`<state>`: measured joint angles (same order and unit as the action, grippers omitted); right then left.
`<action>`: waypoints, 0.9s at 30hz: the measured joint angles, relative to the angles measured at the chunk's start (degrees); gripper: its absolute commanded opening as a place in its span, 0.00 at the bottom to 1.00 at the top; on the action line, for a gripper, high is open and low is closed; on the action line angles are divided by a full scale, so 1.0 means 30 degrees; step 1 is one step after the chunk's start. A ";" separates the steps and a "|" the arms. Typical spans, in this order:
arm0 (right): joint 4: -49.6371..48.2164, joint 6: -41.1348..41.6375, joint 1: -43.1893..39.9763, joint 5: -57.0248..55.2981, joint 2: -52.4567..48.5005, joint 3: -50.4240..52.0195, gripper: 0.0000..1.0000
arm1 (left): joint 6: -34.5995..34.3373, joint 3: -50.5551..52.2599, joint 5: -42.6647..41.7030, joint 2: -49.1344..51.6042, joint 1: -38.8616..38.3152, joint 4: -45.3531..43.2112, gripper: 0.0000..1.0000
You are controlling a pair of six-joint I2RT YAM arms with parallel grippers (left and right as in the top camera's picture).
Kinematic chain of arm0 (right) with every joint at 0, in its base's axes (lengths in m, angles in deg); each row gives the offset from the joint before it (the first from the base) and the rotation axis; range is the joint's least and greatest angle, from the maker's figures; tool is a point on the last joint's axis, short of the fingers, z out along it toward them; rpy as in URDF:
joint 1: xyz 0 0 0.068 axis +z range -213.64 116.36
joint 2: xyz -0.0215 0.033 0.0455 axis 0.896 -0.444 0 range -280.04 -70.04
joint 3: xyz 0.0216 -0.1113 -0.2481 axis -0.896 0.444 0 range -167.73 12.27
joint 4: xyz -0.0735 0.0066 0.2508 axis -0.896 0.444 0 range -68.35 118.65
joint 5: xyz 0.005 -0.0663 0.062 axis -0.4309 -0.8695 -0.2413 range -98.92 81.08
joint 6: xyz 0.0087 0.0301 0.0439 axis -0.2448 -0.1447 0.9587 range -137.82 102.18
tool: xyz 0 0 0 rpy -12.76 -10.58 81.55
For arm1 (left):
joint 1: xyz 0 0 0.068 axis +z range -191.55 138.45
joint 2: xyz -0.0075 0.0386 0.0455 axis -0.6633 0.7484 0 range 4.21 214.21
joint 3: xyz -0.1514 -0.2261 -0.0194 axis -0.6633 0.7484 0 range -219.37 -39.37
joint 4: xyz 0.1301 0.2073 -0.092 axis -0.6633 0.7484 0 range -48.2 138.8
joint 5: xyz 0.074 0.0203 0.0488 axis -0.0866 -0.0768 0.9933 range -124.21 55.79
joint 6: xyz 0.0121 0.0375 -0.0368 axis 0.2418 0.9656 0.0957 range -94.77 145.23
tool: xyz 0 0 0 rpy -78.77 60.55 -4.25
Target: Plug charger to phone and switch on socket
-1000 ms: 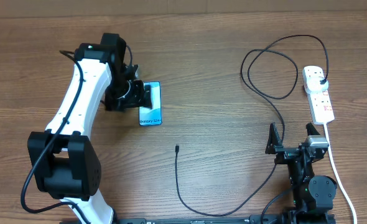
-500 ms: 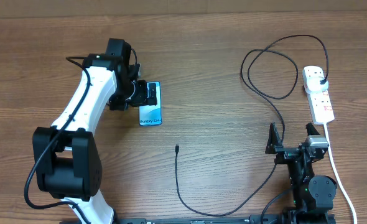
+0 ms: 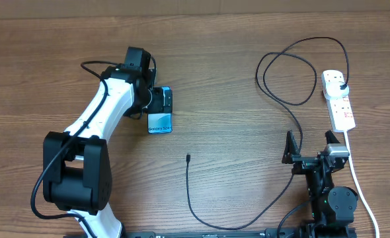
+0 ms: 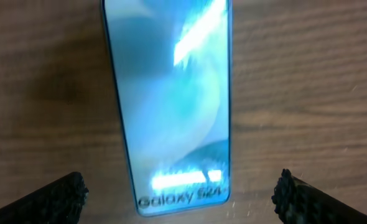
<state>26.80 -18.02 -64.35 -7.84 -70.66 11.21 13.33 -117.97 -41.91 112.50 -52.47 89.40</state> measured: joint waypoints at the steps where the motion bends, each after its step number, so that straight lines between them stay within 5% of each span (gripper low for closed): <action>1: 0.0000 -0.0007 0.0000 0.0000 0.0000 0.0000 1.00 | 0.0000 0.0000 0.0007 0.0000 0.0007 -0.0211 0.99; 27: -0.0007 -0.0007 0.0000 0.0007 0.0000 0.0000 1.00 | -0.1188 0.0087 0.1399 0.0000 -0.0874 -0.0372 1.00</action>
<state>26.78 -18.05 -64.35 -7.82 -70.66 11.21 9.76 -117.71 -37.72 112.50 -55.09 88.28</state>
